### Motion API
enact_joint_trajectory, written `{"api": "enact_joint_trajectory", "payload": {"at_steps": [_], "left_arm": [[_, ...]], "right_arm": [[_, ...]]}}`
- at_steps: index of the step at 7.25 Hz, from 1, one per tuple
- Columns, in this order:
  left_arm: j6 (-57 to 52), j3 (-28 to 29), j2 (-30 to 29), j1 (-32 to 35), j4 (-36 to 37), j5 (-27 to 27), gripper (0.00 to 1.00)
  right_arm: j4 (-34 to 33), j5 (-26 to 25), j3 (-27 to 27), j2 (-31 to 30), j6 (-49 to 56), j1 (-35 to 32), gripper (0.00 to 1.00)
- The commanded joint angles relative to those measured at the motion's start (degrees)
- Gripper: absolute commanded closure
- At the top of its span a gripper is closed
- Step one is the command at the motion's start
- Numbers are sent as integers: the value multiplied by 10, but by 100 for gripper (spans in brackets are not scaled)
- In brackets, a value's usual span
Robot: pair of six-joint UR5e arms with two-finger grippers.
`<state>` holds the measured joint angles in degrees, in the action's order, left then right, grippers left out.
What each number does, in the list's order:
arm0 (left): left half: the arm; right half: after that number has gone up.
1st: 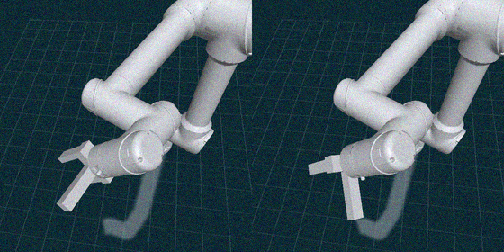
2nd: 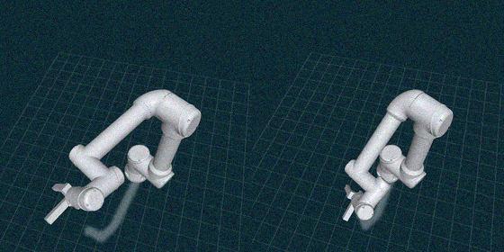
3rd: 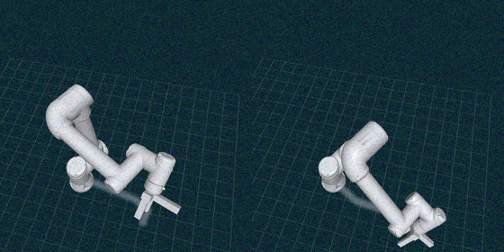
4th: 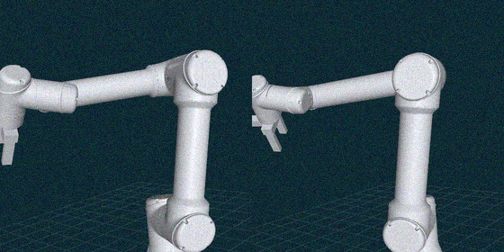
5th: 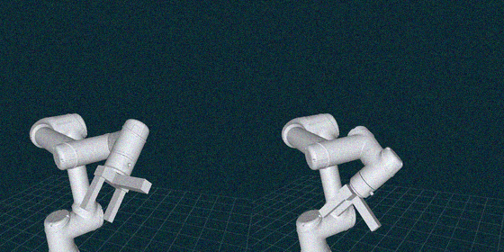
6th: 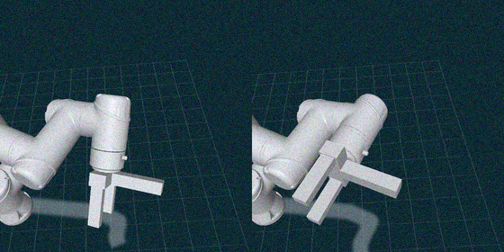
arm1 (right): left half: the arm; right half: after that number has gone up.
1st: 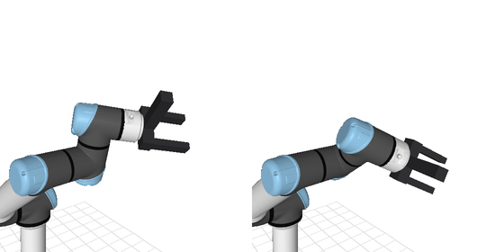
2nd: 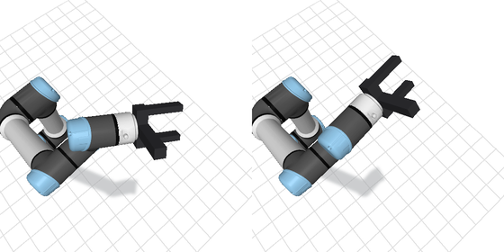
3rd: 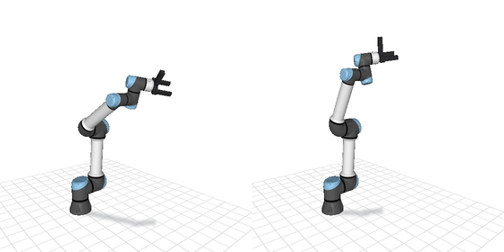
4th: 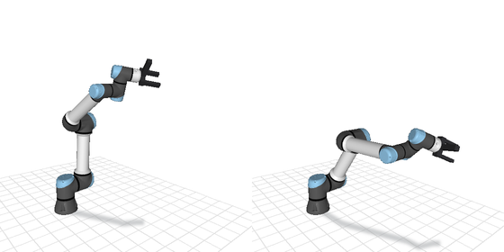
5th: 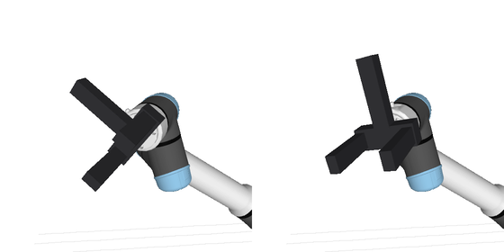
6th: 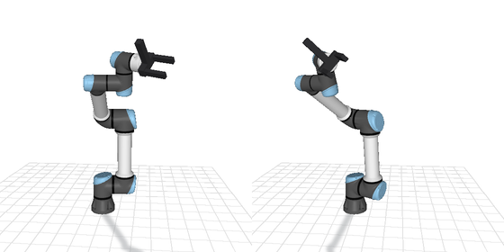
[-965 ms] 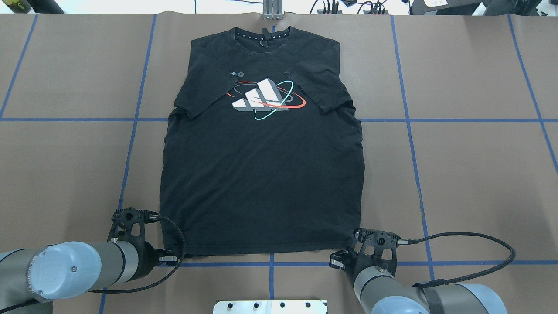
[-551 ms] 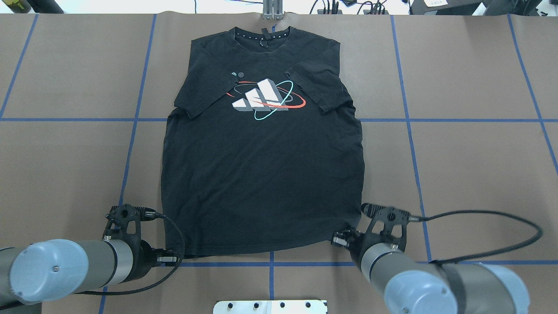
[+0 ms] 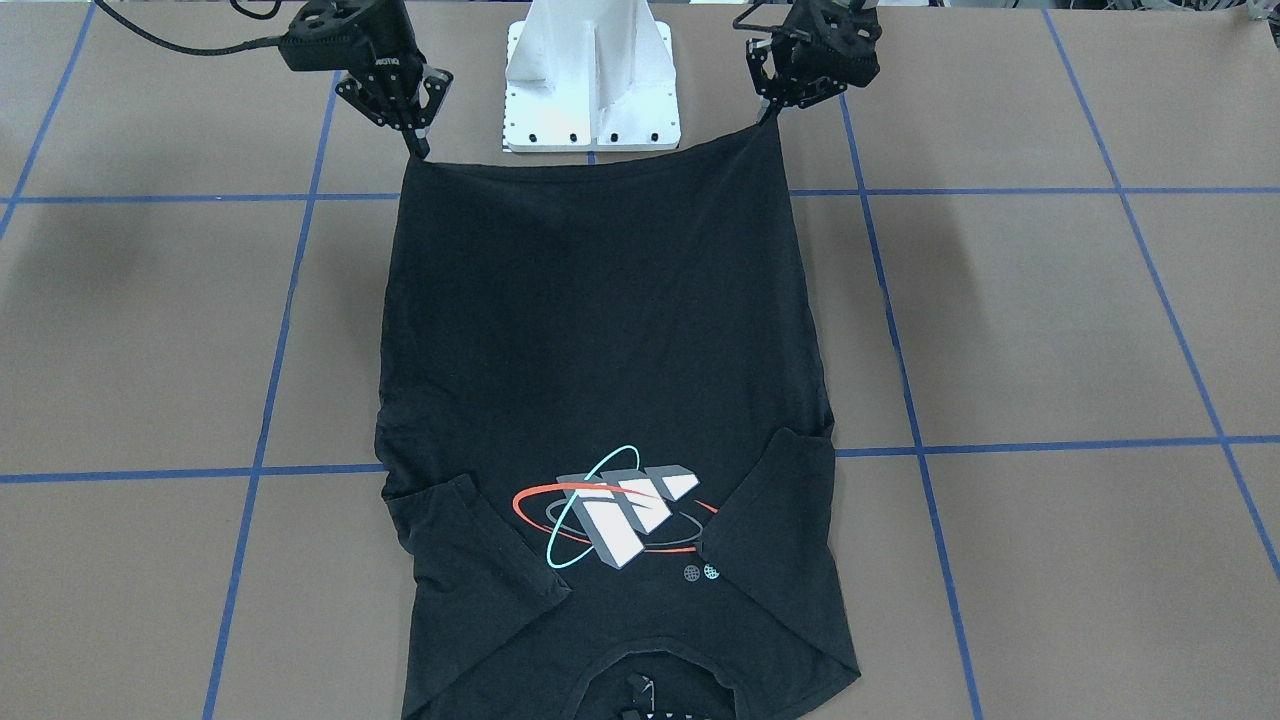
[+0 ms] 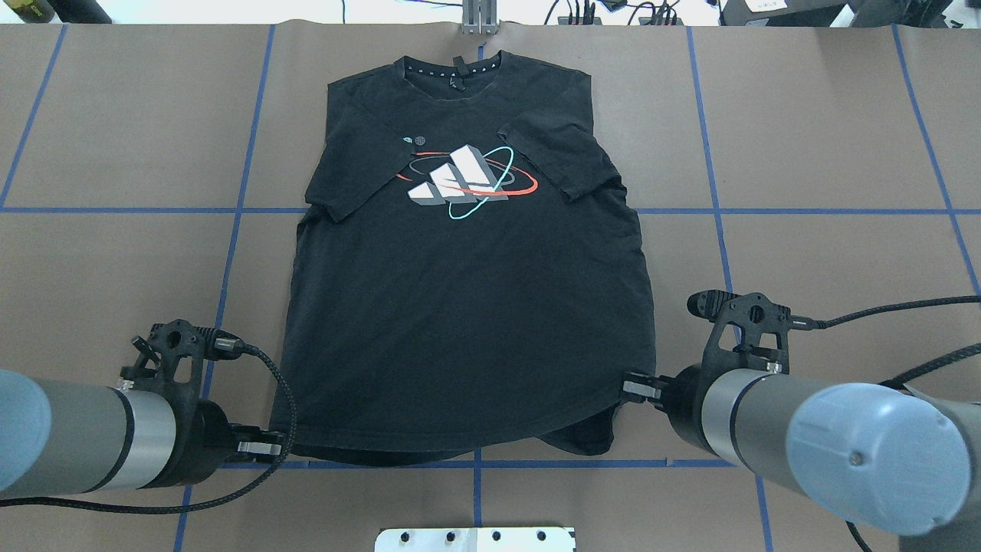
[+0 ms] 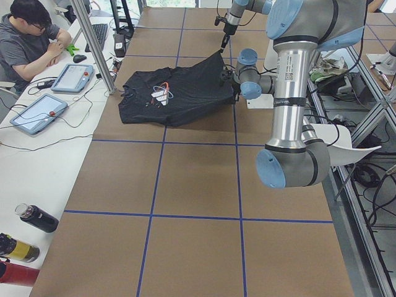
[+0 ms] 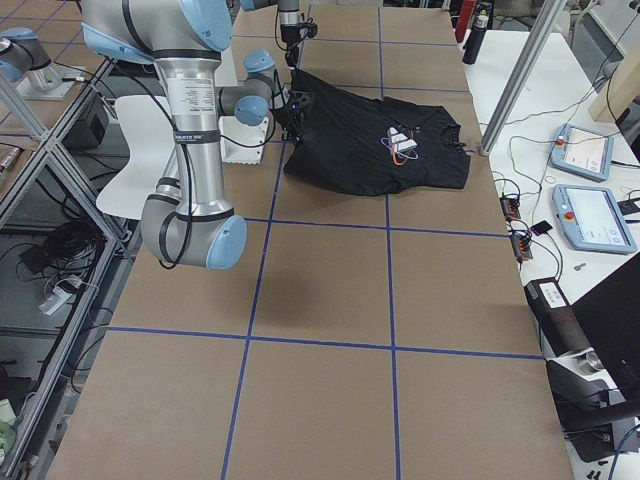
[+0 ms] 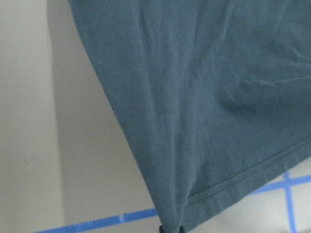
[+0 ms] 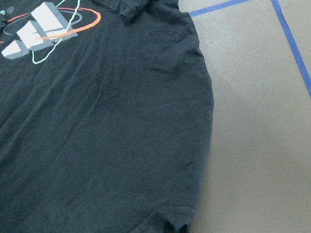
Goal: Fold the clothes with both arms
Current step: 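Lift the hem with both grippers and fold it toward the shirt's neck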
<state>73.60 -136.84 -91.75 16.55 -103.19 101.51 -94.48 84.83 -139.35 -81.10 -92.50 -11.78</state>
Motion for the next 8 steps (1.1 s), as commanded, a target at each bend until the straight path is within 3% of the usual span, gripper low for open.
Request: {"api": "enact_joint_trajectory", "payload": {"at_steps": [1,3,4,5,8], "left_arm": [[-3,-60,17,-7,15,16,100],[-2,-130,17,-43,39,50,100],[-2,-154,10,-34,69,62,100],[-1,-130,0,-6,70,57,100],[-20,25,-121,154,70,33,100]], "right_arm": [[-69,11,-88,-20,0,81,100],[-77,10,-148,-18,-2,145,100],[-76,10,-159,-15,-2,101,100],[-76,10,-151,-11,-2,46,100],[-75,3,30,123,1,-112,100]]}}
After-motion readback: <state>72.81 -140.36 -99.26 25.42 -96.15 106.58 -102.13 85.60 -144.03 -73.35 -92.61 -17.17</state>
